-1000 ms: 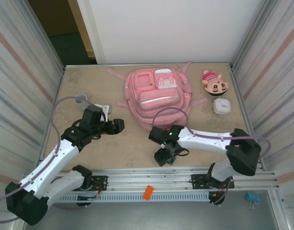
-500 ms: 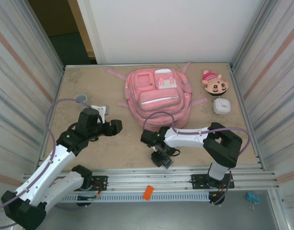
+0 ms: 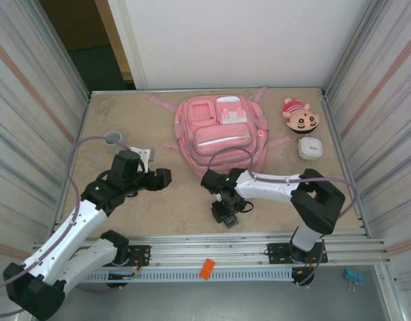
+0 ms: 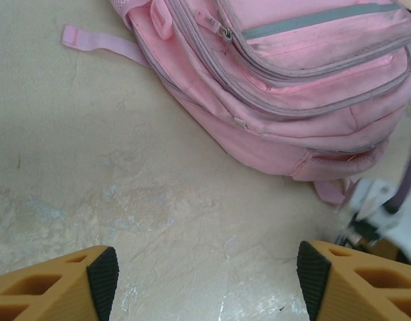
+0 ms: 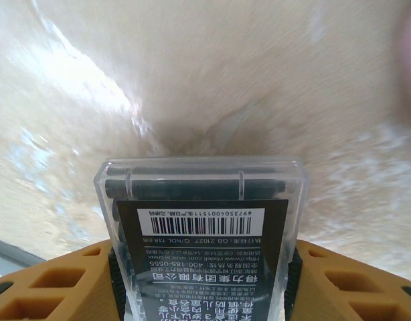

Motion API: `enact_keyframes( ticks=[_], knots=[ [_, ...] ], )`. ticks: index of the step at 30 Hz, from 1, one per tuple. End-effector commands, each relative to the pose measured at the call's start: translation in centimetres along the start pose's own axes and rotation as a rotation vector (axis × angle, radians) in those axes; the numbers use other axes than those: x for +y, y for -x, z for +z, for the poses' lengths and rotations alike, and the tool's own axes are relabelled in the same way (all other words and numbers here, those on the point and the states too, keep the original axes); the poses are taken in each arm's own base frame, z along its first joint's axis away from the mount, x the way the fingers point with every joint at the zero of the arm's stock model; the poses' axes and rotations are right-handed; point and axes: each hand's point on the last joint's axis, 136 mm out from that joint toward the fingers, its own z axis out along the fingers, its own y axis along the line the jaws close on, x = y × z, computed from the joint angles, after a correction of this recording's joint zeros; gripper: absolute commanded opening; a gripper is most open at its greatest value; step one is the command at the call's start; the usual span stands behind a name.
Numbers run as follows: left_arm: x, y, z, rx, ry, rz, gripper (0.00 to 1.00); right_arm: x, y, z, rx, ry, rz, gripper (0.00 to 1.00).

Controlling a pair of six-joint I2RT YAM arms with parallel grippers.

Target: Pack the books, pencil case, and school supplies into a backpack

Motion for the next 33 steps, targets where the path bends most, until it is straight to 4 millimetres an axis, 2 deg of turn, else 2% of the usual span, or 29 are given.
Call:
enact_keyframes(
  ticks=[1,5,8,13,16,19,22,26,28,33],
  knots=[
    [-1.2,2.3,-0.5,-0.059,-0.022,0.093,0.72,0.1,2.3,-3.5,-0.138,0.094,0.172,0.49],
    [-2.4,3.9,0.2,-0.079,-0.051,0.178,0.73,-1.3,3.8,-6.8,-0.252,0.18,0.32,0.48],
    [-4.0,5.3,1.3,-0.085,-0.092,0.261,0.74,-3.1,4.8,-9.5,-0.331,0.256,0.432,0.46],
    [-8.7,6.9,4.4,-0.086,-0.199,0.491,0.75,-7.8,6.4,-13.4,-0.439,0.383,0.597,0.45],
    [-11.9,6.7,6.7,-0.064,-0.32,0.653,0.76,-10.8,7.1,-15.0,-0.477,0.471,0.695,0.45],
    [-14.0,6.5,9.3,-0.02,-0.364,0.798,0.76,-13.7,8.0,-16.1,-0.515,0.563,0.782,0.44],
    [-14.8,6.9,13.0,0.02,-0.327,0.903,0.76,-16.4,8.9,-17.1,-0.542,0.647,0.851,0.43],
    [-15.2,8.6,17.8,0.022,-0.234,0.994,0.77,-18.8,10.0,-18.0,-0.566,0.712,0.858,0.44],
    [-15.3,8.7,19.9,0.038,-0.215,1.037,0.77,-19.7,10.4,-18.3,-0.572,0.737,0.85,0.43],
    [-15.7,8.8,22.4,0.09,-0.199,1.104,0.77,-20.7,11.0,-18.5,-0.571,0.761,0.866,0.43]
  ],
)
